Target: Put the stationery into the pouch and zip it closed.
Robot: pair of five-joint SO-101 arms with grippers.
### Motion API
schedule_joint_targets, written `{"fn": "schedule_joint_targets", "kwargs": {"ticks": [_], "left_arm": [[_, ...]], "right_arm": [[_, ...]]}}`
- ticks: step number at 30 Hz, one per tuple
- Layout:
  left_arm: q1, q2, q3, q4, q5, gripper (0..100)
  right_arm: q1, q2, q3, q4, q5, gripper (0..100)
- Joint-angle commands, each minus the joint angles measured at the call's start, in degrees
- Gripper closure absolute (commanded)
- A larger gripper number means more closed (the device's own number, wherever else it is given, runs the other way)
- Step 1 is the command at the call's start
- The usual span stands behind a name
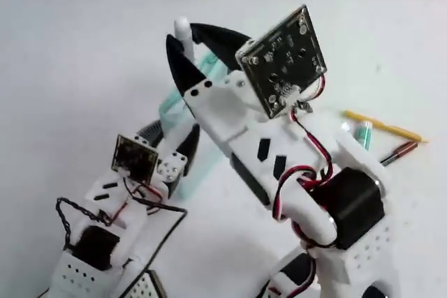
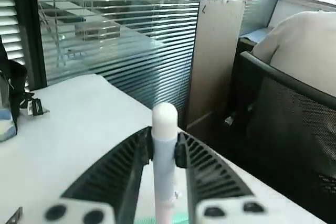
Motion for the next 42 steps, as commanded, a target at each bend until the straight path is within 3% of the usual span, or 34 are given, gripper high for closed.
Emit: {"fn": "schedule_joint_targets", "kwargs": {"ticks": [1,21,28,33,42], "left_arm": [[0.66,0.4,0.18,-0.26,-0.35,86],[0.66,0.4,0.26,-0.26,-0.7,86],[0.66,0.4,0.26,-0.26,-0.7,86],[0.66,0.4,0.26,-0.26,-0.7,86],[1.01,0.31,0.35,-0.26,-0.7,89]], "right_arm": [[-0.31,1.01,0.35,0.13,-0.44,98.1],[-1.45,2.68,6.77,1.89,-3.69,97.4],[0.66,2.07,6.51,4.7,-3.6,71.7],[1.36,1.8,6.07,6.55,-3.52,69.1],[20.26,-5.58,9.14,11.56,-3.52,69.1]]}}
